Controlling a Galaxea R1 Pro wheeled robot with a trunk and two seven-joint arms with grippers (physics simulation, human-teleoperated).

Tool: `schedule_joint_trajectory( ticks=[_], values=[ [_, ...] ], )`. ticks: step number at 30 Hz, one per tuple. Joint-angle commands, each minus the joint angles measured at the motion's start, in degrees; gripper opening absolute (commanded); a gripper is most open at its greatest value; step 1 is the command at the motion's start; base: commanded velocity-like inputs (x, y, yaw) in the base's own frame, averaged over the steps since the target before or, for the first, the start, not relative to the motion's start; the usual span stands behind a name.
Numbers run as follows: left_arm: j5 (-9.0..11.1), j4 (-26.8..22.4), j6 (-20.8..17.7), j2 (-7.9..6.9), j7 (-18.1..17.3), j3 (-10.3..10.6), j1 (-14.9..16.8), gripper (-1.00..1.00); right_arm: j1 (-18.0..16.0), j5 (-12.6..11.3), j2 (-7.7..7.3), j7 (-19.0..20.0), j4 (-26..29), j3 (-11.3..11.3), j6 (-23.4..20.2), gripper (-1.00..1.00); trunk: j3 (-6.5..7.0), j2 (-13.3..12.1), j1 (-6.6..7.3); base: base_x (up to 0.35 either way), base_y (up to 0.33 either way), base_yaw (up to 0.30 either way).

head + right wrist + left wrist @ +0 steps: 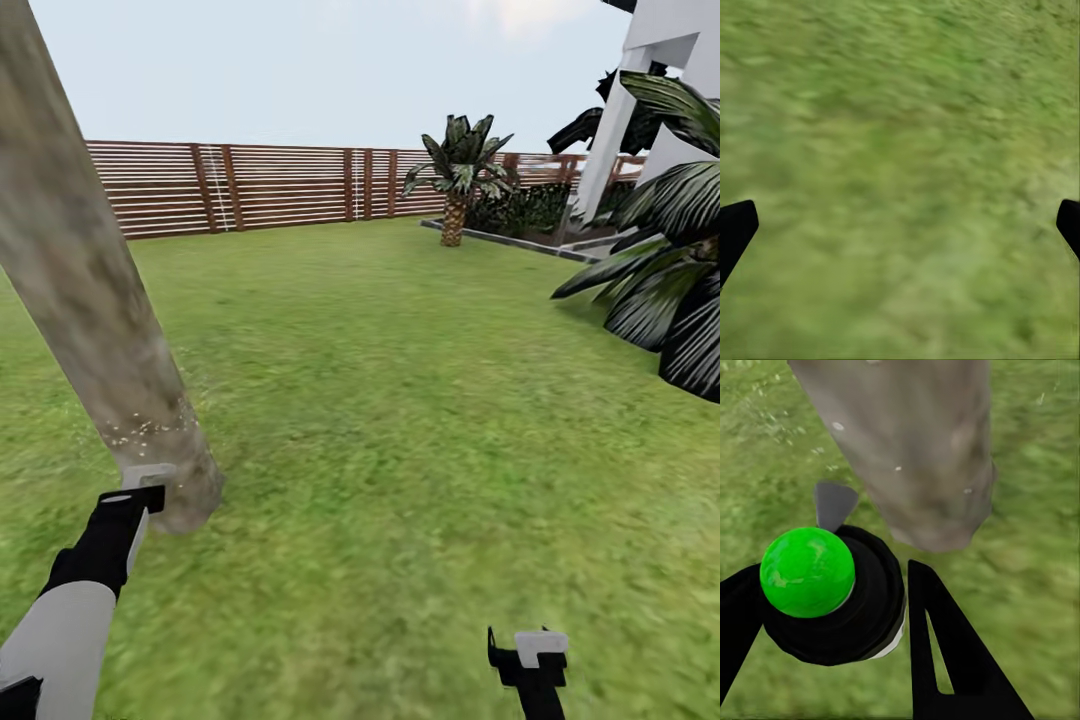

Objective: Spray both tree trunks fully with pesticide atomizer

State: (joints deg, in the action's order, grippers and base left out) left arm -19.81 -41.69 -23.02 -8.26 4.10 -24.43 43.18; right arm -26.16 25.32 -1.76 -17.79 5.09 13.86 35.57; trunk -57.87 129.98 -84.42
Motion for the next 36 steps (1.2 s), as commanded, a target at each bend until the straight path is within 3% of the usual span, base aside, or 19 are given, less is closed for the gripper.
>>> schedule_joint_trajectory(
  ticks=[1, 8, 14, 20, 22, 25, 28, 36],
  values=[
    [-0.2, -0.1, -0.3, -0.03, 0.0, -0.1, 0.0, -1.00, 0.0, 0.6, 0.00, -0.3, -0.1, 0.3, 0.1, 1.00, -0.05, 0.0, -0.01, 0.168, -0.248, 0.276],
    [-0.2, 0.0, -0.3, 0.01, 0.0, 0.0, -0.3, -1.00, 0.0, 0.6, 0.00, -0.3, -0.1, 0.3, 0.1, 1.00, -0.05, 0.0, -0.01, 0.176, -0.242, 0.203],
    [-0.2, 8.6, 0.6, -0.57, 0.1, -0.3, -0.4, -1.00, 0.0, 0.6, 0.00, -0.3, -0.1, 0.3, 0.1, 1.00, -0.05, 0.0, -0.01, 0.229, -0.204, 0.007],
    [0.0, 9.8, 1.0, -0.28, 0.2, -0.3, -0.4, -1.00, 0.0, 0.6, 0.00, -0.3, -0.1, 0.3, 0.1, 1.00, -0.05, 0.0, -0.01, 0.254, -0.160, 0.000],
    [0.0, 10.0, 1.0, -0.91, 0.2, -1.2, -0.7, -1.00, 0.0, 0.6, 0.00, -0.3, -0.1, 0.3, 0.1, 1.00, -0.05, 0.0, -0.01, 0.192, -0.060, 0.000],
    [-0.1, 9.4, 1.1, -2.60, 0.1, -4.4, -2.8, -1.00, 0.0, 0.6, 0.00, -0.3, -0.1, 0.3, 0.1, 1.00, -0.05, 0.0, -0.01, 0.048, -0.011, 0.000],
    [-0.1, 9.2, 1.3, -3.26, 0.1, -6.0, -4.7, -1.00, 0.0, 0.6, 0.00, -0.3, -0.1, 0.3, 0.1, 1.00, -0.05, 0.0, -0.01, 0.006, -0.001, 0.000],
    [0.2, 10.2, 2.5, -1.78, 0.0, -5.7, -5.3, -1.00, 0.0, 0.6, 0.00, -0.3, -0.1, 0.3, 0.1, 1.00, -0.05, 0.0, -0.01, 0.000, 0.000, 0.000]
  ],
)
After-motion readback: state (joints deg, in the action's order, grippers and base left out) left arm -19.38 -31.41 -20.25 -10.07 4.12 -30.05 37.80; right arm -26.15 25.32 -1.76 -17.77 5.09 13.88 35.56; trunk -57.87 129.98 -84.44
